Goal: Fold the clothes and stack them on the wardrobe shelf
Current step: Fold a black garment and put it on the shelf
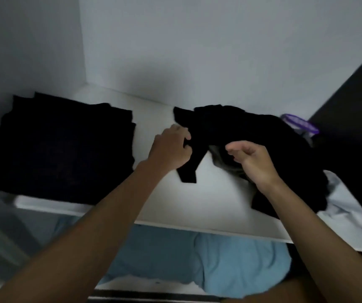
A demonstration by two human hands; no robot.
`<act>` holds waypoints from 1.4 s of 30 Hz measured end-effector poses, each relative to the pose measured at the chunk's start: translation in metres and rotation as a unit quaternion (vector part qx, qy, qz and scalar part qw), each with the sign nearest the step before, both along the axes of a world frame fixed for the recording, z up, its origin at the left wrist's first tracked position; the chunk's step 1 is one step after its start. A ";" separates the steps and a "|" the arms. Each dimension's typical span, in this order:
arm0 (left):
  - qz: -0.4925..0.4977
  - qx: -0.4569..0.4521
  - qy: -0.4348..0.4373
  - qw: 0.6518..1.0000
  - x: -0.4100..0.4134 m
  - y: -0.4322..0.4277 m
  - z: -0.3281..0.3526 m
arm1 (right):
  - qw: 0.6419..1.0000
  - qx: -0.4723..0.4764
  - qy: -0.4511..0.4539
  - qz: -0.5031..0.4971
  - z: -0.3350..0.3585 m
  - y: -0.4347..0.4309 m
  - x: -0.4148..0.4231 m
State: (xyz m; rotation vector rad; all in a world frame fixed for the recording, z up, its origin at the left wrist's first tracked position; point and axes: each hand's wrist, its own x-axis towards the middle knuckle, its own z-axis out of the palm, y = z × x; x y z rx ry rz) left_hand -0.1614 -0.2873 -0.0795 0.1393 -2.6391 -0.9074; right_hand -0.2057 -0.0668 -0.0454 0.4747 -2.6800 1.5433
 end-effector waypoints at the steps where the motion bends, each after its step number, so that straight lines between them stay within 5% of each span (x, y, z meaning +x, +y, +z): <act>1: -0.027 -0.001 -0.037 0.999 -0.012 0.009 -0.006 | 0.998 0.028 0.024 -0.057 0.000 0.018 -0.008; 7: -0.101 -0.031 -0.192 0.976 -0.059 0.043 -0.036 | 0.921 0.323 0.059 -0.208 -0.006 0.091 -0.046; 12: -0.038 0.010 -0.092 0.995 -0.064 0.068 -0.039 | 0.906 0.345 0.189 -0.159 -0.014 0.095 -0.061; 14: -0.015 0.019 -0.008 1.000 -0.060 0.082 -0.033 | 0.938 0.243 0.178 -0.171 -0.015 0.102 -0.068; 16: -0.011 0.092 0.009 0.996 -0.055 0.097 -0.020 | 0.976 0.015 0.135 -0.173 -0.008 0.109 -0.075; 18: -0.033 0.253 -0.074 0.964 -0.049 0.115 0.000 | 0.961 -0.196 0.107 -0.165 0.010 0.114 -0.079; 20: -0.068 0.418 -0.192 0.886 -0.044 0.136 0.023 | 0.939 -0.312 0.096 -0.108 0.027 0.121 -0.074; 23: -0.106 0.567 -0.220 0.787 -0.042 0.170 0.048 | 0.964 -0.219 0.115 0.101 0.027 0.134 -0.045; 26: -0.006 0.543 -0.108 0.833 -0.039 0.207 0.058 | 0.957 -0.071 0.139 0.245 0.003 0.154 -0.013; 28: 0.058 0.522 -0.026 0.851 -0.031 0.219 0.056 | 0.952 -0.116 0.126 0.253 -0.006 0.165 -0.003; 30: 0.064 0.547 0.044 0.833 -0.016 0.219 0.059 | 0.958 -0.179 0.078 0.211 -0.009 0.174 0.000; 32: 0.056 0.578 0.095 0.808 0.005 0.215 0.070 | 0.963 -0.220 -0.066 0.140 -0.012 0.181 -0.001; 34: 0.042 0.611 0.132 0.779 0.029 0.209 0.082 | 0.906 -0.271 -0.308 0.107 -0.011 0.182 -0.004; 36: 0.027 0.653 0.125 0.747 0.055 0.204 0.089 | 0.798 -0.363 -0.465 0.122 -0.007 0.179 -0.003; 39: 0.025 0.684 0.088 0.724 0.098 0.197 0.083 | 0.689 -0.509 -0.501 0.122 0.012 0.156 0.014; 42: 0.053 0.682 0.064 0.727 0.146 0.178 0.055 | 0.708 -0.551 -0.426 0.115 0.033 0.128 0.048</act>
